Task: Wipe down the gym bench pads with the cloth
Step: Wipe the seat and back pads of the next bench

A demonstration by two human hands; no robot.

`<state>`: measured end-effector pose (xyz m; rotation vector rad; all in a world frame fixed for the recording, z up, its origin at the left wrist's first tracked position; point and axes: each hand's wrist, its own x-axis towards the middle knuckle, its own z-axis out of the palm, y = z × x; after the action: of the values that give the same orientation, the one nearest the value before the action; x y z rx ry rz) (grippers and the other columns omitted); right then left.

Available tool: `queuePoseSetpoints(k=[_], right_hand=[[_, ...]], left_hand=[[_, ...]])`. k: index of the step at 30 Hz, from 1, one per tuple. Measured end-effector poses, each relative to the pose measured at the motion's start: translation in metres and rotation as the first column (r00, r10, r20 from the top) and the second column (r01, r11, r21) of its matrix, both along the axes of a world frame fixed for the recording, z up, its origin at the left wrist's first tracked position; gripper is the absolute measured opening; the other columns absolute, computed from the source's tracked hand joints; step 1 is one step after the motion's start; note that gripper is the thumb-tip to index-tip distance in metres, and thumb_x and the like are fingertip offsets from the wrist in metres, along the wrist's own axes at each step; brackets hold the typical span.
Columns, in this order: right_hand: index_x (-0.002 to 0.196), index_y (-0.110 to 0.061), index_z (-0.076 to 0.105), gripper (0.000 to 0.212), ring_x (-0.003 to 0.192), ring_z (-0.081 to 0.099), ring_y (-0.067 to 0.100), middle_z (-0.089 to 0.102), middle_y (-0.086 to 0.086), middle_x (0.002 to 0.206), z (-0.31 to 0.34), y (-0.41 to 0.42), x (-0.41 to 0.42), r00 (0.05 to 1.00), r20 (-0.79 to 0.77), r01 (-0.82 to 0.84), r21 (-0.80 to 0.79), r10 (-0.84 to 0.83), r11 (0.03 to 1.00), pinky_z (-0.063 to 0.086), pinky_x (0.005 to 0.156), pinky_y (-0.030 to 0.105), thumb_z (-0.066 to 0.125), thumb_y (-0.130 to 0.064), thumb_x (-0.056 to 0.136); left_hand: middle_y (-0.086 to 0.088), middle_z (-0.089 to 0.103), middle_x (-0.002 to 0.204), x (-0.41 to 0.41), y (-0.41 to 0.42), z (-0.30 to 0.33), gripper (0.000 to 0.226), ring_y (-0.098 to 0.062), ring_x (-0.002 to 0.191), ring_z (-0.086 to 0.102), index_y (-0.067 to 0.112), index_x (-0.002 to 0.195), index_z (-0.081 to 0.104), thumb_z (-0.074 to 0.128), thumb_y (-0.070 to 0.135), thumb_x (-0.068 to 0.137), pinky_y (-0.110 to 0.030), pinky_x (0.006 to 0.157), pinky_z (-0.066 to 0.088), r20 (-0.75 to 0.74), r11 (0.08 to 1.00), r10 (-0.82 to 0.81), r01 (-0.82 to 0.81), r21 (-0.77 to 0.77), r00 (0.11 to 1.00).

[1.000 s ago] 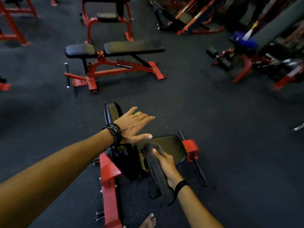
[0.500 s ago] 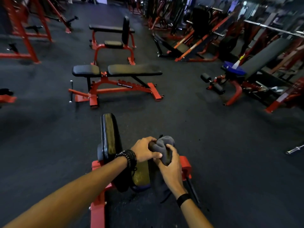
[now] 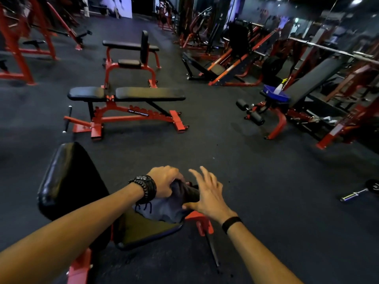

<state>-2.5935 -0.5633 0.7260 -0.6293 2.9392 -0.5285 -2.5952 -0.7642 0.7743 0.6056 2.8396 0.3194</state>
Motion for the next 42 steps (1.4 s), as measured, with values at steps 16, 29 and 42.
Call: queuePoseSetpoints(k=[16, 29, 42], right_hand=[[0.097, -0.020, 0.052, 0.034, 0.104, 0.062, 0.031, 0.069, 0.006, 0.103, 0.029, 0.030, -0.150, 0.963, -0.062, -0.237, 0.263, 0.261, 0.935, 0.039, 0.073, 0.037, 0.069, -0.048, 0.085], [0.100, -0.020, 0.063, 0.035, 0.101, 0.062, 0.025, 0.069, 0.001, 0.104, 0.026, -0.004, -0.255, 0.860, -0.052, -0.487, 0.213, 0.508, 0.847, 0.043, 0.079, 0.037, 0.076, -0.045, 0.080], [0.116, -0.025, 0.061, 0.021, 0.106, 0.060, 0.029, 0.069, 0.003, 0.110, -0.027, 0.015, -0.283, 0.499, 0.045, -0.841, 0.265, 0.865, 0.471, 0.034, 0.080, 0.040, 0.055, -0.031, 0.096]], left_hand=[[-0.002, 0.064, 0.113, -0.100, -0.001, -0.008, 0.033, -0.025, 0.105, 0.061, 0.023, 0.117, 0.062, 0.067, 0.020, 0.084, -0.037, 0.080, 0.053, -0.029, 0.954, 0.292, -0.289, 0.082, 0.956], [0.004, 0.069, 0.105, -0.092, -0.007, -0.032, 0.020, -0.020, 0.097, 0.064, 0.028, 0.106, 0.068, 0.066, 0.026, 0.086, -0.030, 0.072, 0.048, -0.094, 0.659, 0.745, -0.707, 0.257, 0.660], [0.006, 0.068, 0.103, -0.039, 0.117, -0.073, 0.023, -0.020, 0.100, 0.064, 0.027, 0.101, 0.063, 0.070, 0.036, 0.080, -0.031, 0.074, 0.047, -0.091, 0.178, 0.983, -0.954, 0.242, 0.160]])
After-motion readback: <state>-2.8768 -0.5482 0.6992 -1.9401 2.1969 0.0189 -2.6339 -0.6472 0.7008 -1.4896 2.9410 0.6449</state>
